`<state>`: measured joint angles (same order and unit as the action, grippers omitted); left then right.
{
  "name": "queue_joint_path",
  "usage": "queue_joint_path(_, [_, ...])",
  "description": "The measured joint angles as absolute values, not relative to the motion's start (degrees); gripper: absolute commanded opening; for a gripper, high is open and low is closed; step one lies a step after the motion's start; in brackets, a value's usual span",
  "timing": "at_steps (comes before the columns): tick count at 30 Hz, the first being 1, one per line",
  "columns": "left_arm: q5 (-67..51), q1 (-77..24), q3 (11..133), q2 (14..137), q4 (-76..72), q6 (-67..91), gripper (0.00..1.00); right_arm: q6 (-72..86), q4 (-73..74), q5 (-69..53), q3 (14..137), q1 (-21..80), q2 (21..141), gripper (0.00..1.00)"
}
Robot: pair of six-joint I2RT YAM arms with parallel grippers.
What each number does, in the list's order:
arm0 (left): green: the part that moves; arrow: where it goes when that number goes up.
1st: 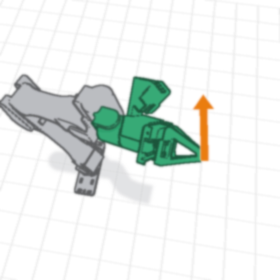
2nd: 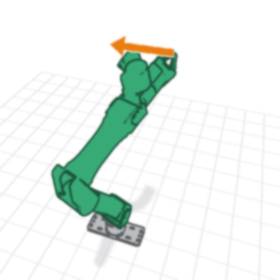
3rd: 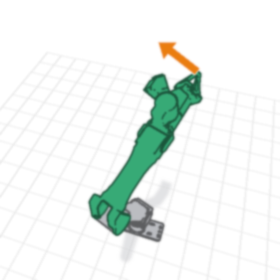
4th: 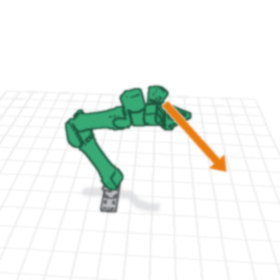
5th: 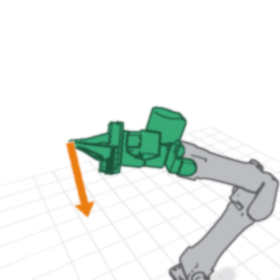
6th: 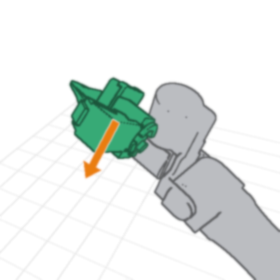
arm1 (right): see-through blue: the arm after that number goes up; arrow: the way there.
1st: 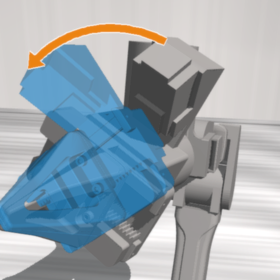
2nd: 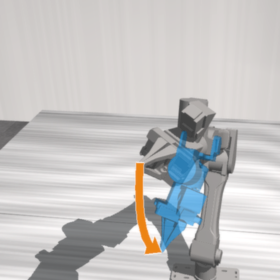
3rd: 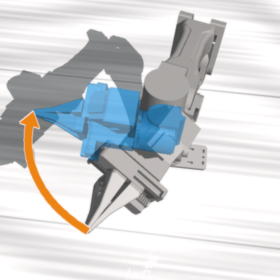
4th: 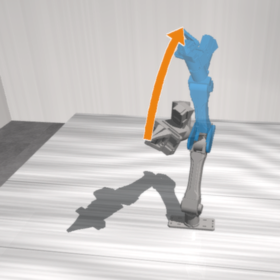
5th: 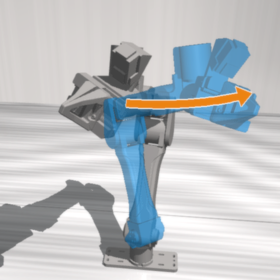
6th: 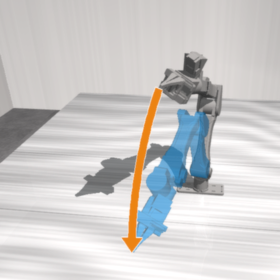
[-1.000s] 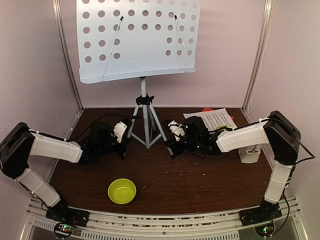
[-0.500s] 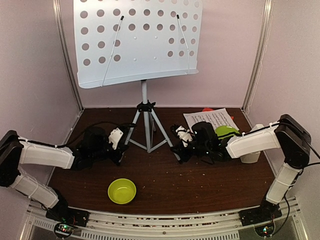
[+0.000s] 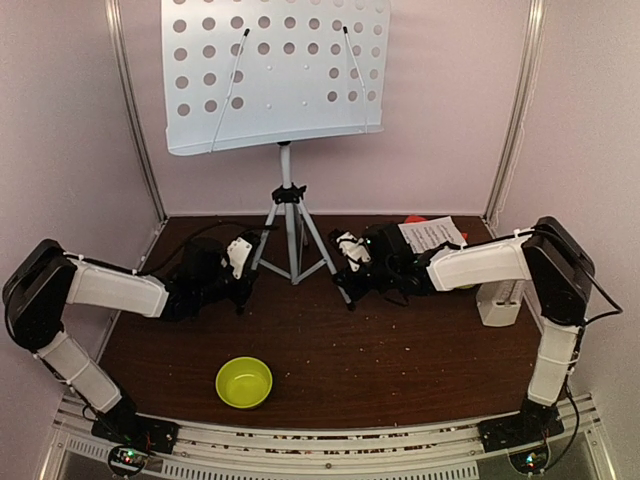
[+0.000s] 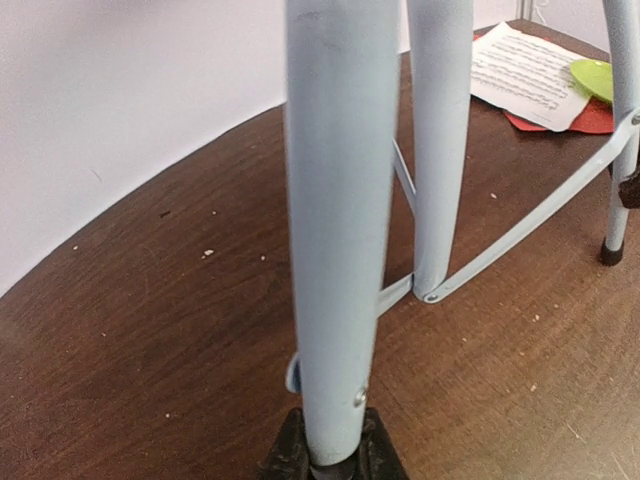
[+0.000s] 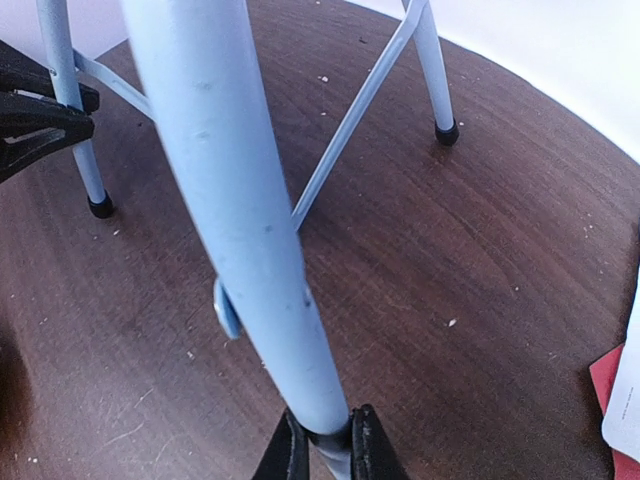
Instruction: Set up the instrument practice props
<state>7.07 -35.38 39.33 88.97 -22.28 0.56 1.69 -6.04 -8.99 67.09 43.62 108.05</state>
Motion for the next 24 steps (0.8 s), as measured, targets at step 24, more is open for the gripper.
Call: queue_joint_path(24, [1.19, -33.58, 35.73, 83.68, -17.89, -2.26, 0.0, 1.52, -9.43, -11.2, 56.64, 40.4, 101.56, 0.0])
